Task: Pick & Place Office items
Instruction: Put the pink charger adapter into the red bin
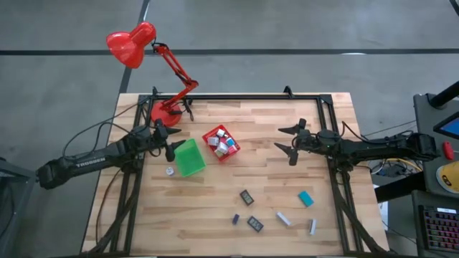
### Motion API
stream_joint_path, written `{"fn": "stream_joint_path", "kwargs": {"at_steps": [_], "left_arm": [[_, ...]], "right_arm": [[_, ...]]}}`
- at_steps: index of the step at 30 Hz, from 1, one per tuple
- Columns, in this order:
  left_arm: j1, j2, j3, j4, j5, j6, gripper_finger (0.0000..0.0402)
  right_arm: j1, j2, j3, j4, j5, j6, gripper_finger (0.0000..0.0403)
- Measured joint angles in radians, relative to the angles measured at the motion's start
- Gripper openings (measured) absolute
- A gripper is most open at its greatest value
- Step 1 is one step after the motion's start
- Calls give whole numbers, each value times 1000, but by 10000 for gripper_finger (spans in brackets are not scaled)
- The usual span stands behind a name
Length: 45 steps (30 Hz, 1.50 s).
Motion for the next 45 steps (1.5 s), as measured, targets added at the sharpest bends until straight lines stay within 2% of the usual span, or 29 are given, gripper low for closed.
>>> {"fn": "stream_joint_path", "kwargs": {"at_steps": [6, 11, 36, 38, 41, 45], "left_arm": [[0, 0, 0, 0, 0, 0, 257], [0, 0, 0, 0, -3, -110, 257], [0, 2, 0, -2, -3, -143, 257], [0, 2, 0, -3, 4, -233, 257], [0, 2, 0, -4, 29, -483, 257], [0, 2, 14, -38, 77, -514, 257]], "right_arm": [[0, 0, 0, 0, 0, 0, 311], [0, 0, 0, 0, 0, 0, 304], [0, 0, 0, -1, 1, 0, 305], [0, 0, 0, -1, 1, 0, 302], [0, 0, 0, -1, 1, 0, 298], [0, 0, 0, -1, 1, 0, 298]]}}
